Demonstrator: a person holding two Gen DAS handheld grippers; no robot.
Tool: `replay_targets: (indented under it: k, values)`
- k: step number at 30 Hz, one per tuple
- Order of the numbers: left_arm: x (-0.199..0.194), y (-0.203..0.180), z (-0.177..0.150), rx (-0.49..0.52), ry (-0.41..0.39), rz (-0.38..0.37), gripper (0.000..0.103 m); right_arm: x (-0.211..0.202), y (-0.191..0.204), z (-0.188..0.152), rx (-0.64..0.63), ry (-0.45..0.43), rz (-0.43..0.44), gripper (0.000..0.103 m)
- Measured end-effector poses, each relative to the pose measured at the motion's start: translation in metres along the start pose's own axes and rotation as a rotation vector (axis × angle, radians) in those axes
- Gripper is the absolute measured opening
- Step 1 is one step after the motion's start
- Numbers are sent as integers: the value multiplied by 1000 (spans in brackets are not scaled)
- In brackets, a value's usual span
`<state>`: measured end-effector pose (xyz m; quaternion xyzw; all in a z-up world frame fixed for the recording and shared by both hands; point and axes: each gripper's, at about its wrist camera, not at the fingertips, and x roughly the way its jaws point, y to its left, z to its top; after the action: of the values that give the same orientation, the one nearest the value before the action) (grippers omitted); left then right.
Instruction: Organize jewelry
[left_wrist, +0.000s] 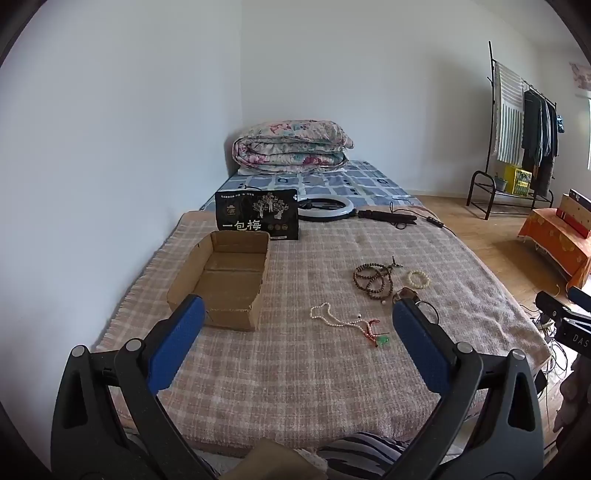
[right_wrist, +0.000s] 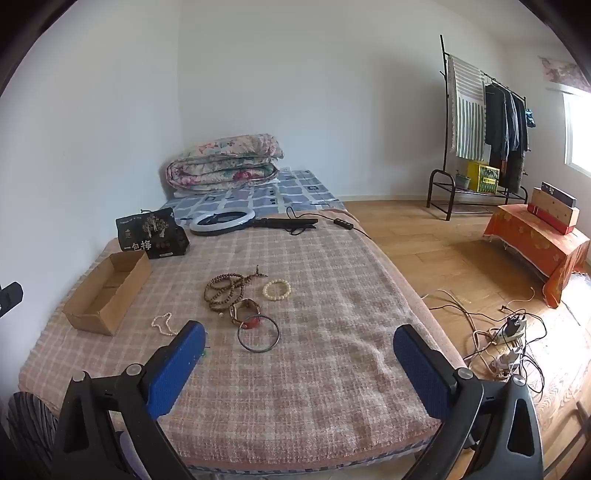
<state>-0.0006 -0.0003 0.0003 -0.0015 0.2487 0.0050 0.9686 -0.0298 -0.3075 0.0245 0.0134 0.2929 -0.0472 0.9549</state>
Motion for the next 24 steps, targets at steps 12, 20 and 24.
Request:
replay_targets:
  k: [12,20,24]
  values:
    - [-1,0,1,-3,6,3,103,-3,5,1,-7,-5,-5,103]
    - [0,4,4,1,0,9,103,-4,4,-1,-14,-7,0,103]
    - [-1,6,8,0,-1,11,103,-4,4,-1,-15,-7,-1,103]
